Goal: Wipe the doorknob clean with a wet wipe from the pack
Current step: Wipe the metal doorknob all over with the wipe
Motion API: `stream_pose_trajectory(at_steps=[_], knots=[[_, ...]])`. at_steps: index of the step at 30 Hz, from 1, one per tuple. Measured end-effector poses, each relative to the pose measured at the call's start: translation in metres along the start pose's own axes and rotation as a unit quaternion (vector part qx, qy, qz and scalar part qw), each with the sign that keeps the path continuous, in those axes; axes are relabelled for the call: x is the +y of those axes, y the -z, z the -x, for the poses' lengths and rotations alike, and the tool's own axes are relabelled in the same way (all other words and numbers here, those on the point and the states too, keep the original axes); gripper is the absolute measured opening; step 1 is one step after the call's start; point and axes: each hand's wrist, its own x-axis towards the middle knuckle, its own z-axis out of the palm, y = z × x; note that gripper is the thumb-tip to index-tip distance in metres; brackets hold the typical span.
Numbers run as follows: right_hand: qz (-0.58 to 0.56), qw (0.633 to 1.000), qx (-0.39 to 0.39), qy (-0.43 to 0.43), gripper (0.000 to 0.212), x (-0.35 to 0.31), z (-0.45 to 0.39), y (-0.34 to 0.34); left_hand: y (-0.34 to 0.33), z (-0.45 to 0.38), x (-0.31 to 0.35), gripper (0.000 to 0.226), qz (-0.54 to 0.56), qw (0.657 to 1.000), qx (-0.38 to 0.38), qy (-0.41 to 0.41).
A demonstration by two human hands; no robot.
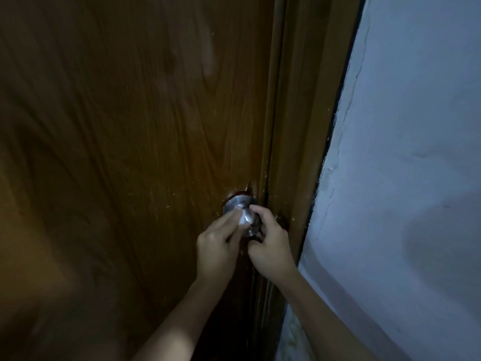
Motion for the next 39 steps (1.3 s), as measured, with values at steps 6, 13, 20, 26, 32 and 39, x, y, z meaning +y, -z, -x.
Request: stream_pose_trajectory(at_steps=[6,13,20,26,32,39], knots=[[-0.017,1.0,0.001,-0.01,0.063,0.006,-0.002,0.0,-0.001,0.006,-0.012,0.035,-0.096,0.993,-0.027,-0.066],[-0.026,1.0,-0.001,-0.011,0.062,0.005,-0.002,0.0,0.008,-0.007,-0.006,0.027,-0.195,0.96,-0.078,-0.186],[-0.014,1.0,0.007,-0.022,0.06,-0.002,-0.002,0.004,-0.001,0.0,0.004,0.028,-0.127,0.991,-0.048,-0.013],[-0.005,1.0,0.014,-0.018,0.056,-0.006,-0.001,0.002,0.003,-0.004,0.002,0.033,-0.179,0.976,-0.088,-0.091],[-0.014,0.999,0.023,-0.019,0.054,-0.011,0.001,0.002,-0.002,0.004,0.008,0.031,-0.055,0.995,-0.031,0.074],[-0.009,1.0,0.014,-0.008,0.052,-0.013,0.003,0.003,0.001,-0.001,0.016,0.023,-0.047,0.997,-0.042,0.037]])
